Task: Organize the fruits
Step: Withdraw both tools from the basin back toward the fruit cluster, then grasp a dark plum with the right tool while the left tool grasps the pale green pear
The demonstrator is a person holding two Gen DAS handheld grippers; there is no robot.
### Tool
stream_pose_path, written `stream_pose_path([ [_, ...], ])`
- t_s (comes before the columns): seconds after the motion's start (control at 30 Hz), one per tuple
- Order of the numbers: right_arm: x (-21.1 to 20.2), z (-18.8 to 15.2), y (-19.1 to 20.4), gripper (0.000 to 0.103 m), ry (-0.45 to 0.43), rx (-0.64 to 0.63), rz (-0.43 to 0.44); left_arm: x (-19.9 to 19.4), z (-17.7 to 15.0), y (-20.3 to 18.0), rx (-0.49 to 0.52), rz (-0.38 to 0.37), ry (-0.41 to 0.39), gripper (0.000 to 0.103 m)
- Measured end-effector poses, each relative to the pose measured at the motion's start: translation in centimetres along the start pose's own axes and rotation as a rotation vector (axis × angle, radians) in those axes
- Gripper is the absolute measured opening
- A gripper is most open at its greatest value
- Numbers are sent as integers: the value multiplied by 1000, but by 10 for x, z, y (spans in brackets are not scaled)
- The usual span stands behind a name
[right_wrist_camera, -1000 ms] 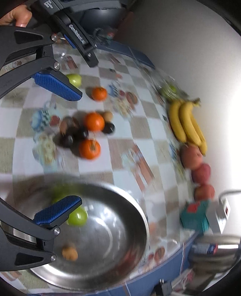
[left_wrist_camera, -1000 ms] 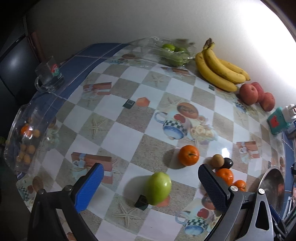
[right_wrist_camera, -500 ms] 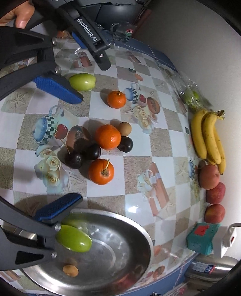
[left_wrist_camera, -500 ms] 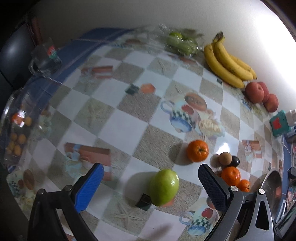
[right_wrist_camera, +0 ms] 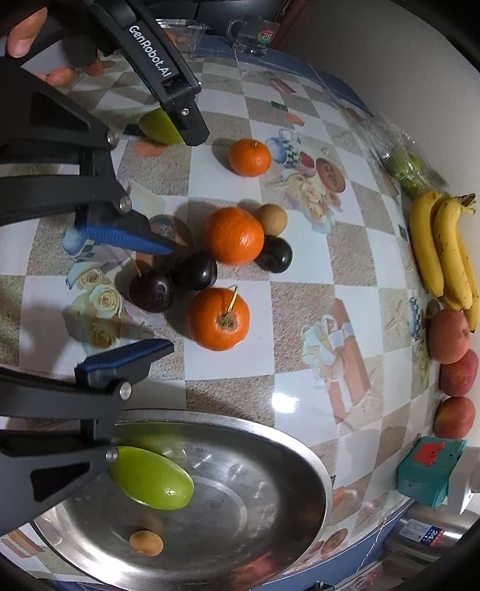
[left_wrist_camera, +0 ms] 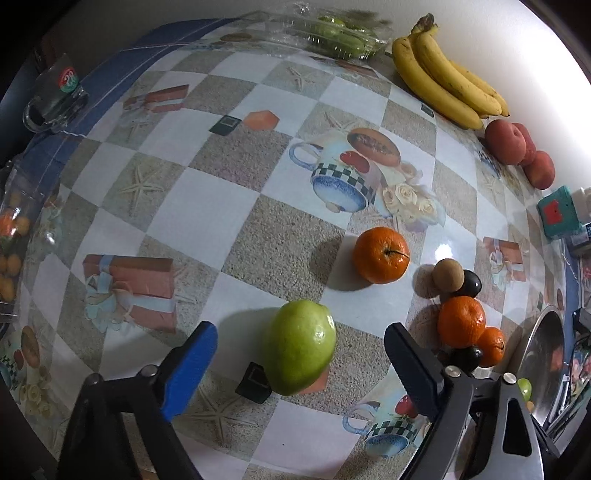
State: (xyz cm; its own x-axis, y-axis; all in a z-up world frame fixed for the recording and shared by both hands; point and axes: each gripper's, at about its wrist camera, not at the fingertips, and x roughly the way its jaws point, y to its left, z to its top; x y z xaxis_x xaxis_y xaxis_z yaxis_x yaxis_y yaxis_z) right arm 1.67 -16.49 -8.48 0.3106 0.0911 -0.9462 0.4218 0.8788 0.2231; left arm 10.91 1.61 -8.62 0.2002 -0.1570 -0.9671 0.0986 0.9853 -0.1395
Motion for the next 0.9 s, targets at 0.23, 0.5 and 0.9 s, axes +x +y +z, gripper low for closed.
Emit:
stream_pose_path([
  [0.23, 8, 1, 0, 39, 20, 3, 3, 4, 0, 0, -8, -1, 15, 90],
  [0.5, 10, 1, 4, 29, 26, -8, 16, 8, 0, 0, -21, -11, 33, 82],
  [0.9, 6, -1, 2, 27, 22, -6, 21, 10, -1, 3, -35, -12, 45, 64],
])
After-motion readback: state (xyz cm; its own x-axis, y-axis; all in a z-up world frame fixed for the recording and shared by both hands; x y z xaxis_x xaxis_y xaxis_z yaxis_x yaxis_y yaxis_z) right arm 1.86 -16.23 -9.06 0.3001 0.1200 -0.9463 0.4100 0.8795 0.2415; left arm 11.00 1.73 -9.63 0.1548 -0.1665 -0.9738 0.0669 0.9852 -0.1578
